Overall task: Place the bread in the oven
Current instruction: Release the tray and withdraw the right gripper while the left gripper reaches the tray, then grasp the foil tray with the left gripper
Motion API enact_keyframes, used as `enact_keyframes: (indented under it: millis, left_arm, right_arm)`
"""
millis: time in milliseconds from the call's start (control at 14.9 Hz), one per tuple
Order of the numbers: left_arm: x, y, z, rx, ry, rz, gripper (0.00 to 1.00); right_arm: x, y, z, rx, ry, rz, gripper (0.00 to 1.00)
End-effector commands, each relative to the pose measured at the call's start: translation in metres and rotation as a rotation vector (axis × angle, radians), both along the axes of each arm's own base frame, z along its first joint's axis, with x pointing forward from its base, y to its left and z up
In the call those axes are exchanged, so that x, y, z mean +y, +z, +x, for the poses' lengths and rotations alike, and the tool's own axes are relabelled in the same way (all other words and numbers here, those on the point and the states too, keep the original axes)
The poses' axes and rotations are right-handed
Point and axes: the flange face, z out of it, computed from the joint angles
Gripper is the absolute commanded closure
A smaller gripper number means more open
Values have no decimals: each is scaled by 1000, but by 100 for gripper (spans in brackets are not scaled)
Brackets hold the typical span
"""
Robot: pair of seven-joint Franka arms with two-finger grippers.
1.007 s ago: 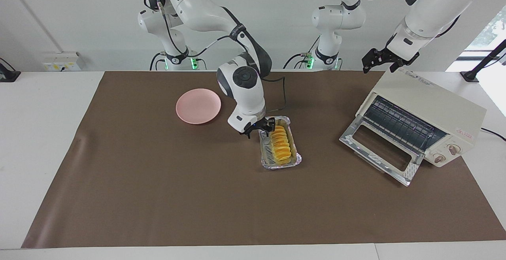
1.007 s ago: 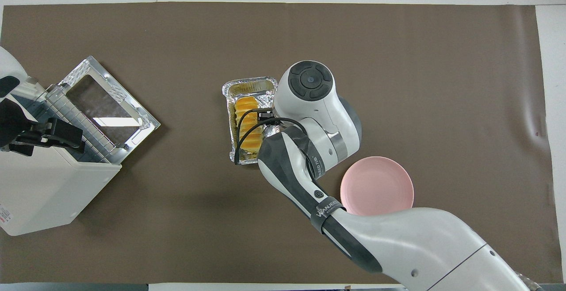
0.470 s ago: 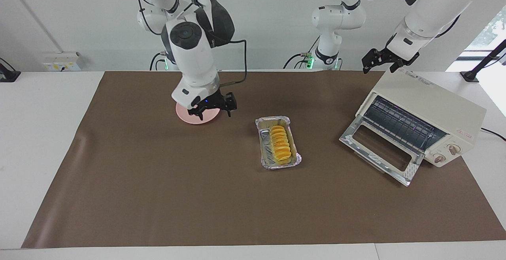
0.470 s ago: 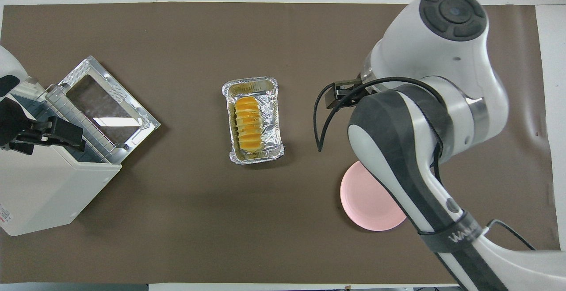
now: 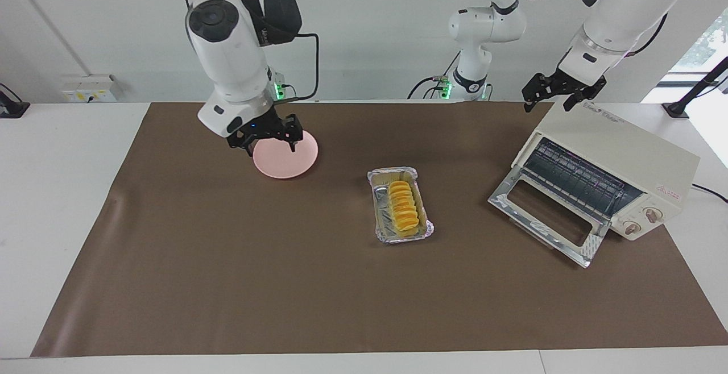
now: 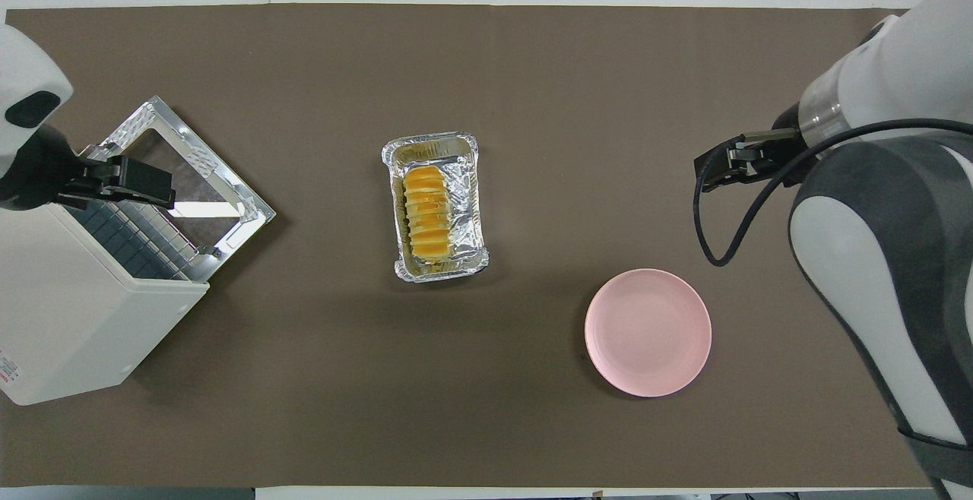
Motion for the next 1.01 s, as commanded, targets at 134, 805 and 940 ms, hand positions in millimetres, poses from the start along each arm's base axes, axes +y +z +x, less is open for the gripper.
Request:
enact_keyframes:
  millis: [134, 805, 940]
  left_arm:
    - [-137, -46, 64, 14, -79, 11, 0]
    - [-326, -182, 59, -85, 48, 4, 0]
    - [-330, -203, 55, -97, 35, 42, 0]
  right_arm:
    - [-61, -7, -10, 50, -5, -31, 0]
    - [-86, -8, -11, 62, -26, -87, 0]
    - [-88, -7, -11, 59, -23, -87, 0]
